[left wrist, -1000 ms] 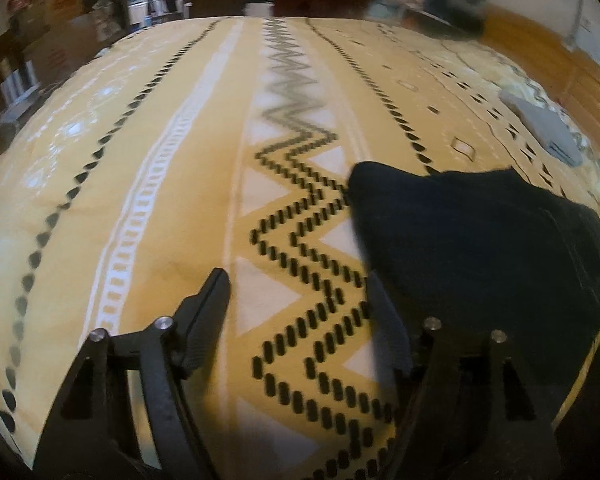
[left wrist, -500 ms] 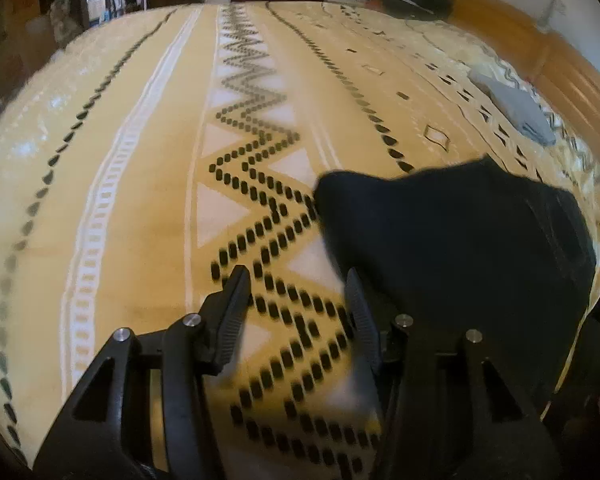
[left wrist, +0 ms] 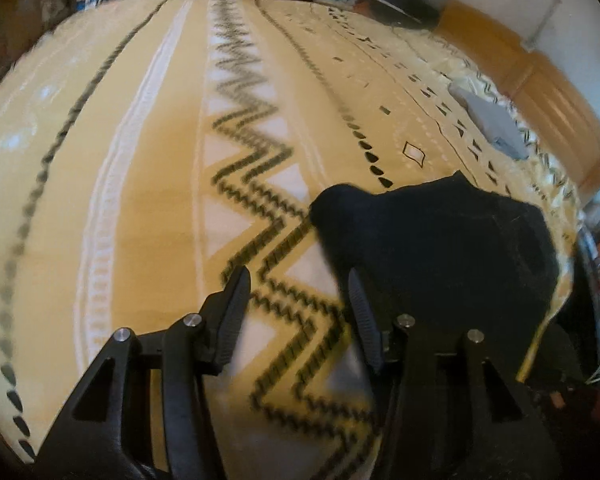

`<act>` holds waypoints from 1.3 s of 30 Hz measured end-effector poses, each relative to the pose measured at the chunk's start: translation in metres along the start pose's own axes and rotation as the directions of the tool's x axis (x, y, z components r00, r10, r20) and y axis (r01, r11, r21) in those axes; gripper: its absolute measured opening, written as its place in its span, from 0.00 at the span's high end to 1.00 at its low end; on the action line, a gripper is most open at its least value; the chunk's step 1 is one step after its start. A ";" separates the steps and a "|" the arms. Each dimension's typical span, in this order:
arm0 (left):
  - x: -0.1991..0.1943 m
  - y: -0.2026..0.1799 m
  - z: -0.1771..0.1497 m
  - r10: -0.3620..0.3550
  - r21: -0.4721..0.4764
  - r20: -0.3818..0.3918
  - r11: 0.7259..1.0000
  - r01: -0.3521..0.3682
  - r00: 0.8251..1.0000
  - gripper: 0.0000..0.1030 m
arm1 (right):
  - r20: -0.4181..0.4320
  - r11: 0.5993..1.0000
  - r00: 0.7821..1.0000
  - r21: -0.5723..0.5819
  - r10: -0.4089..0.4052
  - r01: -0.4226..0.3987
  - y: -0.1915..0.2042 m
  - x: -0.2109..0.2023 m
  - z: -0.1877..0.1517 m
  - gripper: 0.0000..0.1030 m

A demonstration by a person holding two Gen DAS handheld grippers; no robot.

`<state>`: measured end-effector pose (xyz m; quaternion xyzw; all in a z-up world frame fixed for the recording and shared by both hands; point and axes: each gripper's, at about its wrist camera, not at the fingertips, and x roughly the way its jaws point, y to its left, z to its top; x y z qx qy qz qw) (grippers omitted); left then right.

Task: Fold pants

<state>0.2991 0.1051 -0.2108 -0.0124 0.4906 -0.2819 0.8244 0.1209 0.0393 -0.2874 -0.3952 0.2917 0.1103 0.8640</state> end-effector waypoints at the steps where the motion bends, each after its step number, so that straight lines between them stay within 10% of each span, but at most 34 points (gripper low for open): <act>1: -0.002 0.008 -0.001 0.002 -0.035 0.009 0.999 -0.001 1.000 0.50 | -0.001 1.000 1.000 0.004 0.001 -0.001 0.000 0.000 -0.002 0.58; 8: 0.027 -0.007 0.016 -0.140 -0.082 -0.032 0.987 0.137 0.990 0.50 | 0.008 1.000 1.000 0.012 0.000 0.000 0.002 0.005 0.002 0.57; 18: 0.030 0.005 0.007 0.119 -0.190 0.004 0.975 -0.116 0.993 0.49 | 0.005 1.000 1.000 0.022 0.000 0.000 0.005 0.006 -0.003 0.55; 25: 0.032 -0.001 0.007 -0.142 -0.138 -0.042 0.981 0.135 0.989 0.49 | 0.035 0.998 0.999 0.053 -0.017 0.015 -0.002 -0.003 -0.005 0.55; 39: 0.055 -0.012 0.015 -0.221 -0.081 -0.064 0.973 0.215 0.973 0.52 | 0.080 0.995 0.992 -0.022 -0.093 0.095 0.008 -0.020 -0.004 0.68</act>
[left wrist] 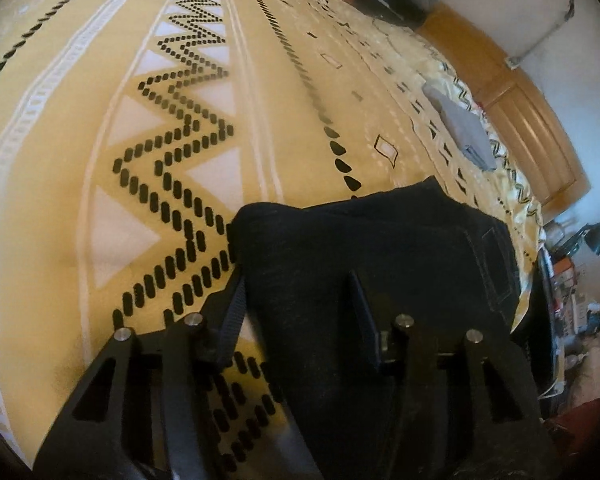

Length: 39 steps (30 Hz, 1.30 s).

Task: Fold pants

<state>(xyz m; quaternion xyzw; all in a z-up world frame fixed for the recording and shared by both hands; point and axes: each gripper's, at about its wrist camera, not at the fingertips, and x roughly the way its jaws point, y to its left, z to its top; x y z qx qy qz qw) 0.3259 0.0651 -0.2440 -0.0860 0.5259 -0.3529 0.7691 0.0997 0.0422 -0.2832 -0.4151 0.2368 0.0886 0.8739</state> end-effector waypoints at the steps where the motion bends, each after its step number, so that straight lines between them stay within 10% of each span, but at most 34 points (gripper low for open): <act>1: 0.000 0.001 0.001 -0.003 -0.003 -0.001 1.000 0.003 1.000 0.52 | 0.004 1.000 1.000 -0.013 -0.007 0.007 0.002 -0.003 -0.001 0.68; 18: 0.009 0.004 0.009 0.006 -0.014 0.011 1.000 -0.006 1.000 0.53 | -0.032 0.999 0.999 0.039 0.026 -0.025 0.012 0.024 0.020 0.65; 28: -0.010 -0.025 0.022 0.123 -0.029 0.050 0.992 -0.121 0.991 0.83 | -0.046 0.961 0.986 0.236 0.160 -0.145 -0.023 0.016 0.018 0.86; 34: -0.034 -0.099 0.060 0.084 0.022 0.154 0.996 -0.089 0.985 0.83 | 0.089 0.797 0.973 0.561 0.212 -0.224 -0.138 -0.021 -0.011 0.87; 39: -0.008 -0.184 0.091 0.017 0.119 0.184 0.992 -0.039 0.983 0.83 | 0.168 0.537 0.955 0.797 0.244 -0.278 -0.220 -0.041 -0.081 0.87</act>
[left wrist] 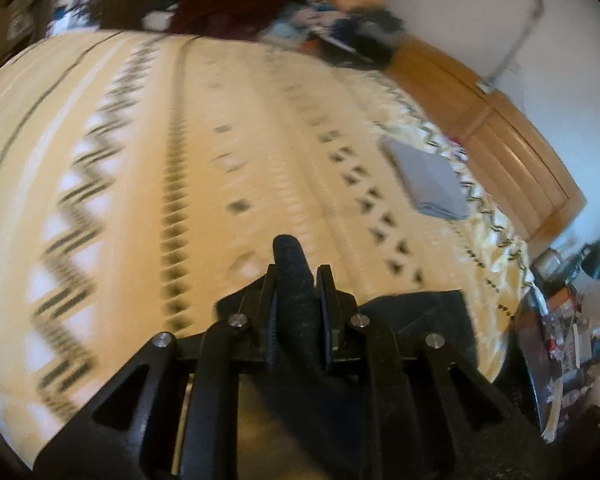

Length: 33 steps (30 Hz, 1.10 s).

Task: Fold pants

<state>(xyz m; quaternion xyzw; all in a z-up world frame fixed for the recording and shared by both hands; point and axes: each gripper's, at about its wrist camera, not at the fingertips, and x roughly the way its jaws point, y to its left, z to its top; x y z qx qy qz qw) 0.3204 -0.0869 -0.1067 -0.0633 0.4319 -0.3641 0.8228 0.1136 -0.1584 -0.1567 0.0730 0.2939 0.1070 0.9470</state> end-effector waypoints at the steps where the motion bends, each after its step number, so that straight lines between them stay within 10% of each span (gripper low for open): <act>1: 0.009 -0.013 0.004 -0.013 0.020 -0.004 1.000 0.013 1.000 0.83 | 0.004 0.998 1.000 0.058 0.013 -0.013 -0.019 -0.009 0.003 0.87; 17: 0.202 -0.198 -0.041 -0.069 0.199 -0.241 0.973 0.118 0.968 0.83 | 0.097 0.704 0.995 0.704 0.039 -0.096 -0.290 -0.116 -0.099 0.87; 33: 0.264 -0.261 -0.072 -0.006 0.266 -0.292 0.960 0.087 0.956 0.82 | 0.152 0.559 0.986 0.813 0.068 -0.163 -0.345 -0.137 -0.155 0.86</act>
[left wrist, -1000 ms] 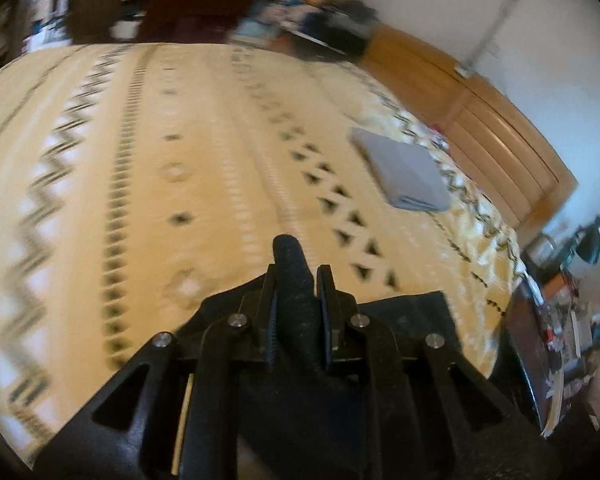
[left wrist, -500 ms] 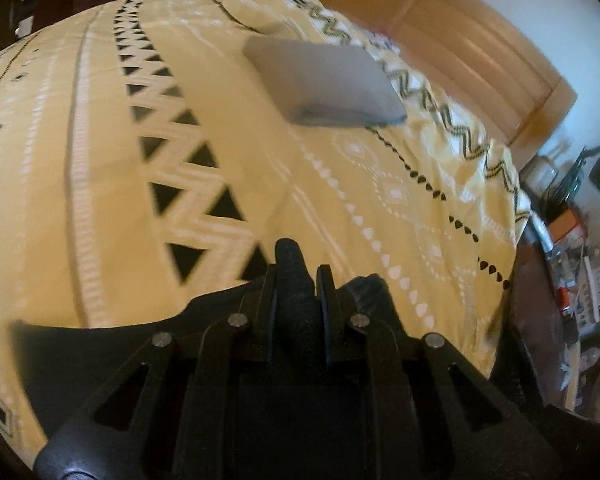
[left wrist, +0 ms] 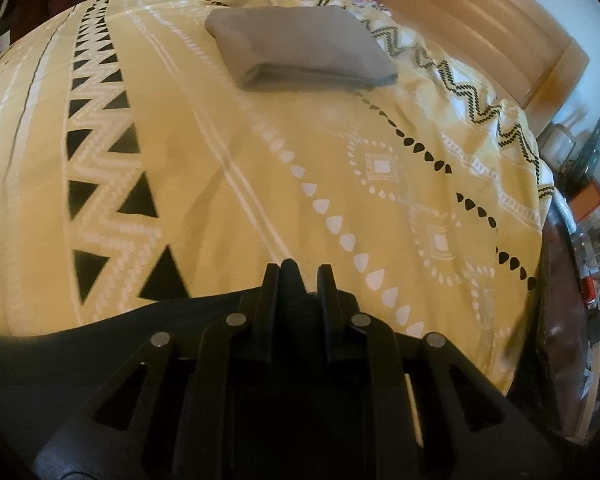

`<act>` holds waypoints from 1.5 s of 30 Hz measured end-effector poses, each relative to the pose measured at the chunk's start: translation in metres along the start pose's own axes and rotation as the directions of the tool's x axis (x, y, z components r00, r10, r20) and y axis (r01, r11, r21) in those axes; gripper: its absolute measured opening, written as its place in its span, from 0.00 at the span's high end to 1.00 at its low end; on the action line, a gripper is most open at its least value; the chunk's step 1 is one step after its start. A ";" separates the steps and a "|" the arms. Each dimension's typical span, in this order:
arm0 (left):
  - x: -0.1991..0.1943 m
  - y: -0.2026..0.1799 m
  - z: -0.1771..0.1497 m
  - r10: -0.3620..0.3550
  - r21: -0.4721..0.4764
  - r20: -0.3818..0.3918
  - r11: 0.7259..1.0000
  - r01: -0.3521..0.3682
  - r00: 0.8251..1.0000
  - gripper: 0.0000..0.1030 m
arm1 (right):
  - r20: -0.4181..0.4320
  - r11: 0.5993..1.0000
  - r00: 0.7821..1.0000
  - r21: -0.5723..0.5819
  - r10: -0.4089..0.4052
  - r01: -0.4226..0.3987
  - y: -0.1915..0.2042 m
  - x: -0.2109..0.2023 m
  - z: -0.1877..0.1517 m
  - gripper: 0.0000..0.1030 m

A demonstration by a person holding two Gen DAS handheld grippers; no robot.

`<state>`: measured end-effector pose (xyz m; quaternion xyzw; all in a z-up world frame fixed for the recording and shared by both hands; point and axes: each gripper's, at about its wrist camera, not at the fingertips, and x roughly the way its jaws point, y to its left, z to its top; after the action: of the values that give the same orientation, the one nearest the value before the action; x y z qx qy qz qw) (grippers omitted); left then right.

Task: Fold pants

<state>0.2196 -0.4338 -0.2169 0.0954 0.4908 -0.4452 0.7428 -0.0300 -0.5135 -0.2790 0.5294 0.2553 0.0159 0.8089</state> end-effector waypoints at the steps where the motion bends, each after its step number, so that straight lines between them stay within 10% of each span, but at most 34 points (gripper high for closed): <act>1: 0.003 -0.003 0.000 0.001 0.001 0.000 1.000 -0.001 1.000 0.82 | 0.002 1.000 1.000 0.007 0.003 -0.003 -0.002 -0.003 0.000 0.86; 9: 0.021 -0.026 -0.018 0.110 0.172 0.011 0.979 -0.110 0.994 0.54 | -0.069 0.993 0.996 0.100 -0.061 0.068 -0.030 -0.004 -0.002 0.73; 12: -0.002 -0.024 -0.020 0.072 0.164 0.014 0.984 -0.073 0.997 0.27 | -0.041 0.994 0.993 0.001 -0.110 0.110 -0.014 -0.028 -0.001 0.64; 17: -0.060 -0.005 -0.034 0.064 0.118 0.123 0.990 -0.079 0.990 0.24 | 0.005 0.981 0.987 -0.110 -0.161 0.161 0.003 -0.045 0.017 0.54; 20: -0.087 0.029 -0.047 0.096 0.045 0.150 0.994 -0.104 0.984 0.23 | -0.025 0.958 0.973 -0.184 -0.229 0.220 0.006 -0.032 0.025 0.67; 28: -0.117 0.101 -0.091 0.196 -0.117 0.116 0.976 -0.183 0.974 0.23 | -0.153 0.929 0.944 -0.280 -0.294 0.243 0.001 -0.002 0.038 0.71; 30: -0.119 0.111 -0.101 0.216 -0.131 0.098 0.970 -0.203 0.971 0.24 | -0.112 0.927 0.952 -0.286 -0.285 0.244 0.005 -0.010 0.039 0.87; 38: -0.121 0.141 -0.125 0.240 -0.188 0.061 0.956 -0.225 0.969 0.25 | -0.084 0.933 0.952 -0.243 -0.293 0.266 -0.015 -0.021 0.016 0.88; 43: -0.130 0.151 -0.133 0.240 -0.205 0.067 0.953 -0.222 0.968 0.25 | -0.135 0.890 0.925 -0.353 -0.355 0.290 -0.002 -0.010 0.016 0.83; 45: -0.138 0.151 -0.137 0.228 -0.205 0.079 0.956 -0.208 0.970 0.24 | -0.066 0.802 0.884 -0.457 -0.464 0.386 0.018 -0.015 0.020 0.69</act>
<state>0.2287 -0.1879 -0.2178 0.0529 0.4801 -0.3143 0.8173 -0.0301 -0.5267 -0.2509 0.2630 0.4276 -0.0640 0.8625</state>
